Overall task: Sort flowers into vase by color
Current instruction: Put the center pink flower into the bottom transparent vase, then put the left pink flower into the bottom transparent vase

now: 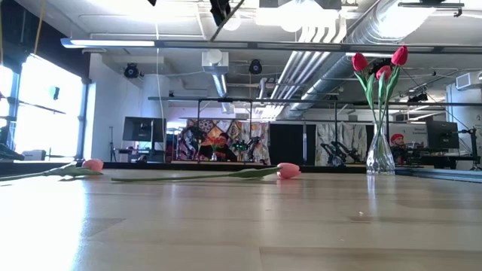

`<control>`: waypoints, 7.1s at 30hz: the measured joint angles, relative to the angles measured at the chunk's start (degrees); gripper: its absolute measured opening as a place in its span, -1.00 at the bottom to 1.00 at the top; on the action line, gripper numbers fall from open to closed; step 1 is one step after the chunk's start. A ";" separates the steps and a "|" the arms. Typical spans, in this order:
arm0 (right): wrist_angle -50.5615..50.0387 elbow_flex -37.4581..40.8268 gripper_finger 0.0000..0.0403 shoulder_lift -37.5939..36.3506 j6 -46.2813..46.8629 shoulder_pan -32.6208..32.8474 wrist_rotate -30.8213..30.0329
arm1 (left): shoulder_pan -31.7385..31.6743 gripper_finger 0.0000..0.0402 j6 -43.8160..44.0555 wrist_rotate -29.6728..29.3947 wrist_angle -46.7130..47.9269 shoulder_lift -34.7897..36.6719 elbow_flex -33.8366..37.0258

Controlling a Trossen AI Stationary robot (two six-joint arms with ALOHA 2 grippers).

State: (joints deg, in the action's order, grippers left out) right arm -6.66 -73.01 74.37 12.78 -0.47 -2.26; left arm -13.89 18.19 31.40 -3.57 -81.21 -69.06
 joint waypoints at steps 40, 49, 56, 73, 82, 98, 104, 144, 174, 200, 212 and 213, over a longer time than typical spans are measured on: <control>-3.44 0.00 0.02 -8.06 -2.32 -6.08 -21.43 | 5.42 -1.00 -6.90 -29.64 17.97 14.31 -0.02; -4.33 0.00 0.01 -6.27 -3.51 -12.17 -5.60 | 23.33 -1.00 -8.49 -52.48 30.65 23.05 -0.02; -2.83 0.00 0.01 -3.89 3.69 -10.30 -1.51 | 39.55 -1.00 -8.43 -62.39 38.17 28.50 0.88; -3.32 0.00 0.01 0.35 15.90 4.67 -15.75 | 68.34 -1.00 -4.81 -56.40 16.25 56.49 32.67; -3.82 0.00 0.01 0.35 24.69 5.51 -20.09 | 76.71 -1.00 -10.00 -52.34 6.39 60.85 40.71; -2.08 0.00 0.01 0.35 32.53 5.53 -18.67 | 80.46 -0.87 -8.96 -54.12 5.57 61.00 46.75; -2.10 -0.02 0.01 1.00 34.14 6.59 -18.47 | 80.46 -0.65 -5.00 -54.12 5.72 61.00 46.75; -15.79 -0.02 0.01 10.45 45.19 6.61 -22.12 | 66.35 -0.63 72.69 -79.65 74.51 67.30 39.44; -15.37 -0.01 0.01 10.45 26.86 -3.79 -6.71 | 21.97 -0.30 47.08 -51.61 53.72 37.97 39.45; -16.87 -0.02 0.01 10.45 21.22 -6.03 -3.10 | 4.24 -0.19 41.23 -39.31 45.15 9.09 39.47; -18.40 -0.01 0.01 10.45 21.38 -6.01 -3.06 | 3.67 -0.91 37.77 -38.96 42.44 8.74 39.45; -18.40 -0.02 0.01 10.45 21.67 -6.01 -3.06 | 3.67 -0.95 37.56 -39.48 42.29 9.83 39.56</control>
State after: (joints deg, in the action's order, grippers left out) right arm -25.06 -73.03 84.82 34.44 -6.48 -5.32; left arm -10.22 55.75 -8.09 38.72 -71.37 -29.50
